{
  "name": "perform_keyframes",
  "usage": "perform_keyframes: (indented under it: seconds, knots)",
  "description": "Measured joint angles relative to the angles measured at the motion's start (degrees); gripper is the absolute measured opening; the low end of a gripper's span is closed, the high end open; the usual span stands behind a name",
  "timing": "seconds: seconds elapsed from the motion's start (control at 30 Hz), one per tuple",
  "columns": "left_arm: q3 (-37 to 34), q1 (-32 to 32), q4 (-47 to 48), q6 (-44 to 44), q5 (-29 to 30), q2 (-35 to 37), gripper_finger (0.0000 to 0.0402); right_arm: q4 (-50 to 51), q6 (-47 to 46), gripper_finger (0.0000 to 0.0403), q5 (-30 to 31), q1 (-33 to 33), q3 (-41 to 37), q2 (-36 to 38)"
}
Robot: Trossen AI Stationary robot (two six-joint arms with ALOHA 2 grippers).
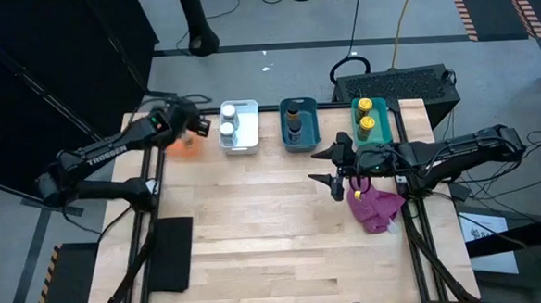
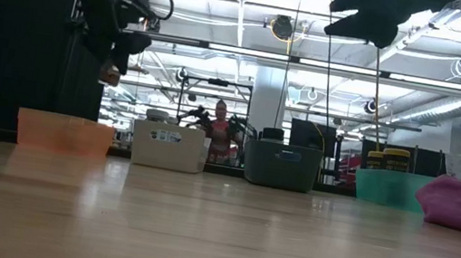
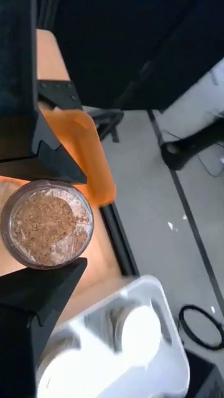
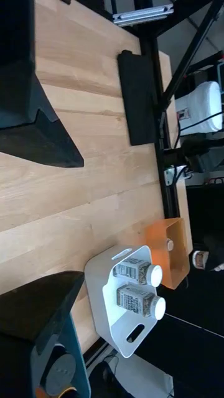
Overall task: Sort spices by type
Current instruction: Put the brown seasoning bottle into the orange bin
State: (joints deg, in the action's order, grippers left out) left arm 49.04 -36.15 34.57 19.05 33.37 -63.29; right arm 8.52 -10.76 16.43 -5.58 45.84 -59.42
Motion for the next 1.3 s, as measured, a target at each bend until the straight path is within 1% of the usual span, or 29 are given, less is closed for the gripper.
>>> perform_keyframes:
  seconds: [0.13,0.2,0.27,0.33,0.4,0.5,0.67,0.8,0.9,1.1,1.3]
  knots:
    - [-0.58,-6.88,-0.44,-3.04,-3.55,0.19,0.0182,0.08,-0.51,0.0267,0.00,-0.02,0.00,-0.70]
    - [-1.60,-10.74,-2.33,-5.33,-7.89,0.53,0.0182,0.32,-0.57,0.0267,0.00,-0.02,0.00,-1.59]
    - [-2.98,-15.11,-6.18,-6.43,-13.24,0.52,0.0182,0.31,-0.57,0.0267,0.00,-0.02,0.00,-2.54]
    - [-4.76,-18.90,-7.02,-6.31,-15.23,0.48,0.0182,0.27,-1.03,0.0267,-0.02,-0.02,0.00,-3.45]
    - [-6.61,-21.15,-9.11,-6.48,-18.10,0.32,0.0182,0.05,-2.00,0.0267,-0.01,-0.03,0.00,-4.34]
    - [-8.31,-21.50,-13.92,-6.58,-20.31,0.46,0.0182,-0.22,-2.25,0.0267,0.00,-0.04,0.00,-5.20]
    - [-8.66,-21.64,-15.79,-5.44,-18.38,0.23,0.0182,-0.66,-2.27,0.0267,0.00,-0.02,0.00,-5.55]
    - [-8.66,-21.02,-15.43,-4.36,-16.80,-0.60,0.0182,-0.70,-2.27,0.0267,0.00,-0.02,0.00,-5.55]
    - [-8.66,-20.11,-12.99,-2.66,-15.13,-1.44,0.0182,-0.79,-2.27,0.0267,0.02,-0.02,0.00,-5.55]
    - [-8.66,-19.20,-14.18,-0.25,-11.82,-3.84,0.0182,-0.86,-2.27,0.0267,0.02,-0.02,0.00,-5.55]
    - [-8.66,-18.48,-15.47,1.51,-10.87,-7.38,0.0182,-0.86,-2.27,0.0267,0.02,-0.02,0.00,-5.55]
